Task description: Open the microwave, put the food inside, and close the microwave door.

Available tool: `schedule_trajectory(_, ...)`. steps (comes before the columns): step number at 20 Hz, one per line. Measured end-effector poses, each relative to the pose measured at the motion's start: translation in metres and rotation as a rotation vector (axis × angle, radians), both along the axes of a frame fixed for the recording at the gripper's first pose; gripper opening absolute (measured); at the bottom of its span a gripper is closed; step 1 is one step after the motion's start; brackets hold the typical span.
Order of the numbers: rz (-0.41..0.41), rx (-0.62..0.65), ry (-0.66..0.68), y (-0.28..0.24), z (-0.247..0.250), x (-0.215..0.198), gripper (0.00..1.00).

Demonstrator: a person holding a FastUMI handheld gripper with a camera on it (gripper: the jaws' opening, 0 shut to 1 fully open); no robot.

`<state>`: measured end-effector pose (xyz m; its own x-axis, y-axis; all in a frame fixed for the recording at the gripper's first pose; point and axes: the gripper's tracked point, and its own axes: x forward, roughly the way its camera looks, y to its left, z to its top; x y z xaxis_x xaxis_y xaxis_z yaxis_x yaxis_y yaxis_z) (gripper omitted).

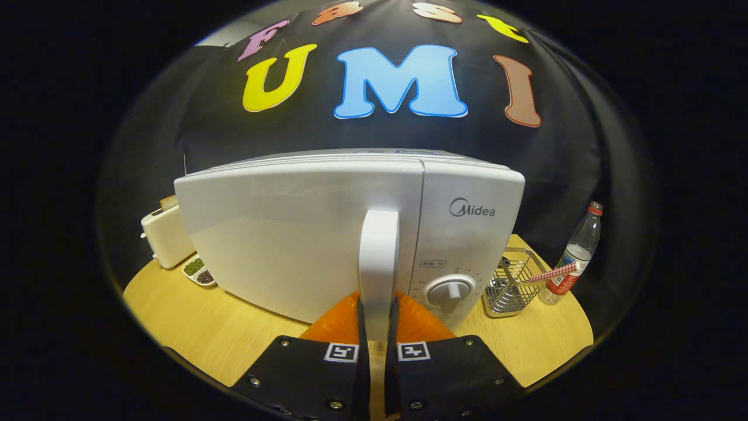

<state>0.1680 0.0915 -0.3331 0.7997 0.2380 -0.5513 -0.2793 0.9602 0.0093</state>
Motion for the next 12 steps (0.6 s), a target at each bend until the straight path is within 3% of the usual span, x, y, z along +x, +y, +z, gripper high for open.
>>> schedule_trajectory(1,-0.008,-0.004,0.002,0.0005,0.0010,-0.0025,0.10)
schedule_trajectory(2,-0.014,-0.017,-0.001,0.0005,-0.0013,0.0023,0.03)
schedule_trajectory(12,-0.022,-0.043,0.032,-0.0002,0.0025,-0.0010,0.03)
